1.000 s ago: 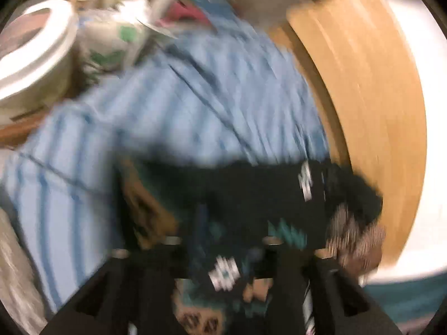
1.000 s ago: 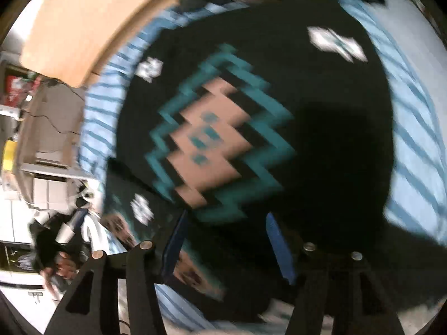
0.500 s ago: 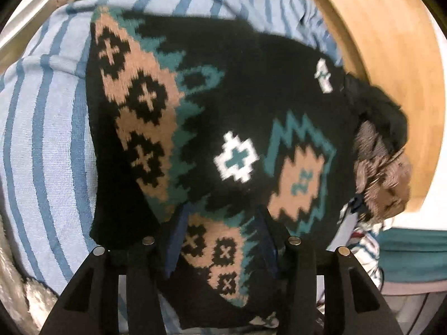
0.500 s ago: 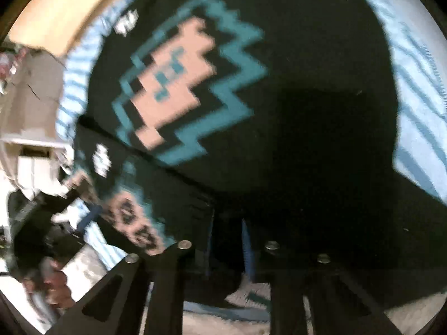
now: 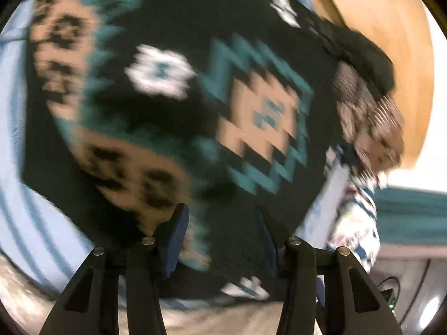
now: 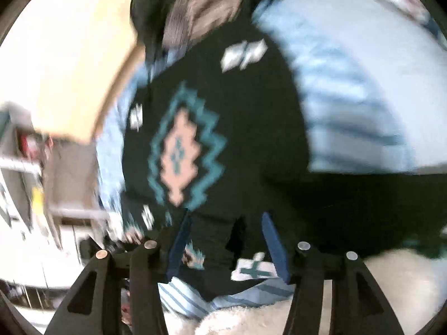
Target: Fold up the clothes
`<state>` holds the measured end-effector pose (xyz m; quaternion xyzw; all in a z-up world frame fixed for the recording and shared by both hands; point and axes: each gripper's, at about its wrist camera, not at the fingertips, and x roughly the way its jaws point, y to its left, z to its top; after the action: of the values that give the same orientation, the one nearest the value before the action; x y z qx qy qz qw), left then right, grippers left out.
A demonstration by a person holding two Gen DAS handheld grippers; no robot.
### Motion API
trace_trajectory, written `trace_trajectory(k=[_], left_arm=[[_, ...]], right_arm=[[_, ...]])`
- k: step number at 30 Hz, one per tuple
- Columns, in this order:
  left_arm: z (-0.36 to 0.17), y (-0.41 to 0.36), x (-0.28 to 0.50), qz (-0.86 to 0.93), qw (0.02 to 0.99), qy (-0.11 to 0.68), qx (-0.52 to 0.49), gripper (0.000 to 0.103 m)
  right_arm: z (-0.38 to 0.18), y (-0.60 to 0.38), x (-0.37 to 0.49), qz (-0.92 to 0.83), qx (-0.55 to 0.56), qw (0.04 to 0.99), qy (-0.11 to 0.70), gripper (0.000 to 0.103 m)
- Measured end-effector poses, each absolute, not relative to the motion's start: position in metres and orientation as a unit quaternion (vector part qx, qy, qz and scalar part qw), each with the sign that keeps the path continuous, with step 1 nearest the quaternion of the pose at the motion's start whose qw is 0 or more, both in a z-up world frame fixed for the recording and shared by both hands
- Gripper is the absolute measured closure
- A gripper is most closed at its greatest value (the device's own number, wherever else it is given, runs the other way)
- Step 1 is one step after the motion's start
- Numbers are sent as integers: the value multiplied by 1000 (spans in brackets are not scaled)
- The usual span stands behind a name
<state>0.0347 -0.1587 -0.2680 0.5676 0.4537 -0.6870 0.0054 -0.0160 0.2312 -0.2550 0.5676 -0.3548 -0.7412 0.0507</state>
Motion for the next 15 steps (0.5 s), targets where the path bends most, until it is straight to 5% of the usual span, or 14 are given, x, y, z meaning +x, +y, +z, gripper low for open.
trace_trajectory(k=[3, 11, 15], left_arm=[[-245, -117, 23, -700, -45, 434, 565, 36], [-217, -59, 28, -710, -66, 428, 555, 36], [-210, -50, 37, -712, -72, 424, 555, 36]], right_arm=[[-263, 281, 20, -733, 563, -43, -379, 42], [-283, 412, 117, -678, 525, -289, -426, 33], [-278, 425, 122, -694, 491, -280, -446, 30]])
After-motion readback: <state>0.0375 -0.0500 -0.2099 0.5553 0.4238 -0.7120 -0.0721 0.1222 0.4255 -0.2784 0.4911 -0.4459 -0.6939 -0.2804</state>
